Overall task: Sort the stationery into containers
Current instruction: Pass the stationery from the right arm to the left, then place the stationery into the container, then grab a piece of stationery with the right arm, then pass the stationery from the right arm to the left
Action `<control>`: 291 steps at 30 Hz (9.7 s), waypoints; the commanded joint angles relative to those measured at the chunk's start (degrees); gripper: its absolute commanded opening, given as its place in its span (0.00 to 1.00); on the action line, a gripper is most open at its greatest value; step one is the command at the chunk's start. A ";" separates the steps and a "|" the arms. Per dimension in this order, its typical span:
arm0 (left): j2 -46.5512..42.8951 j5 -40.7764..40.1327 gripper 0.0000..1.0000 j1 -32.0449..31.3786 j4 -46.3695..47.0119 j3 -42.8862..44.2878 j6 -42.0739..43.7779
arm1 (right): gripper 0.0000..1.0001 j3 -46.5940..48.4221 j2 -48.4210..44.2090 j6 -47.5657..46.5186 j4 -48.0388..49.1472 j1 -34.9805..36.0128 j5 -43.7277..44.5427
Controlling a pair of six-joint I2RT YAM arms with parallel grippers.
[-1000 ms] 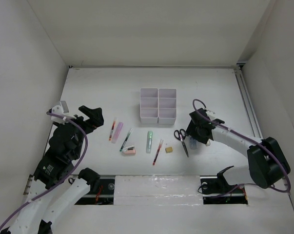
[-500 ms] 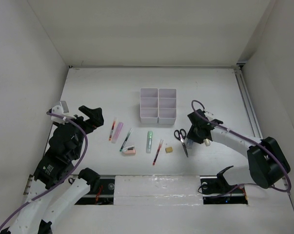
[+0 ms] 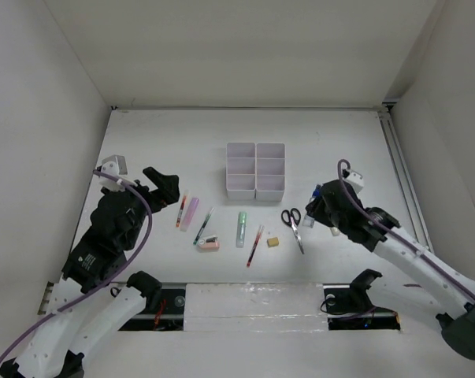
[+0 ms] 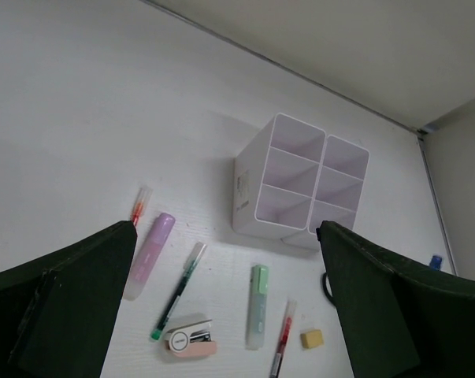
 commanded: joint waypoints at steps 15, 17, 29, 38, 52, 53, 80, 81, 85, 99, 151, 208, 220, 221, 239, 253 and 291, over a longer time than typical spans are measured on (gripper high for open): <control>0.65 46.74 1.00 0.13 33.27 -7.87 -0.13 | 0.00 2.50 -10.06 -15.15 31.37 9.66 -30.27; 1.27 50.52 0.98 0.13 36.72 -9.28 -1.79 | 0.00 2.50 -8.65 -15.15 35.93 11.07 -31.86; 8.21 62.05 0.92 0.13 52.18 -13.77 -6.01 | 0.00 3.03 -2.68 -12.96 48.52 16.96 -41.89; 9.53 65.39 0.73 0.13 53.43 -13.16 -6.64 | 0.00 6.19 1.99 -14.00 51.08 19.16 -42.93; 11.73 67.23 0.36 0.13 52.38 -11.93 -6.11 | 0.00 9.97 5.33 -14.54 52.48 19.16 -44.87; 11.73 67.24 0.34 0.13 52.38 -11.93 -6.11 | 0.00 9.97 5.33 -14.54 53.00 19.16 -44.87; 8.22 50.64 0.00 0.13 48.43 -10.87 -3.39 | 1.00 6.02 6.47 -14.54 56.44 19.16 -45.85; 8.22 49.67 0.00 0.13 48.42 -10.87 -2.86 | 1.00 6.02 6.47 -15.06 55.65 19.16 -45.06; 8.83 42.21 0.00 0.13 46.24 -9.47 -0.40 | 1.00 4.27 4.11 -17.88 48.72 19.16 -36.29; 31.67 17.33 0.00 -0.92 63.78 -4.64 7.77 | 1.00 0.13 -15.23 -17.35 28.67 16.79 -19.30; 67.98 5.89 0.24 -2.06 80.58 6.11 10.68 | 1.00 0.13 -27.19 -16.21 18.91 16.79 -16.84; 12.96 7.91 1.00 2.07 -0.01 4.77 -1.19 | 0.46 1.44 24.57 -15.23 15.83 -10.02 -12.44; 12.43 11.43 1.00 2.07 1.04 3.54 0.13 | 0.40 3.65 32.13 -17.43 15.14 -10.02 -14.02; 12.43 12.21 1.00 2.07 1.05 3.54 0.74 | 0.40 4.43 32.66 -17.44 14.61 -10.02 -14.02; 10.68 15.82 1.00 2.07 2.10 4.69 3.12 | 0.00 7.78 34.44 -15.42 7.75 -7.82 -10.95; 10.06 37.25 1.00 2.07 16.57 -1.02 1.81 | 0.00 8.82 6.31 -9.26 3.96 2.19 -5.15; 28.61 57.48 0.43 -3.03 59.58 -16.58 -5.41 | 0.00 31.51 19.65 -11.02 9.24 18.98 -4.62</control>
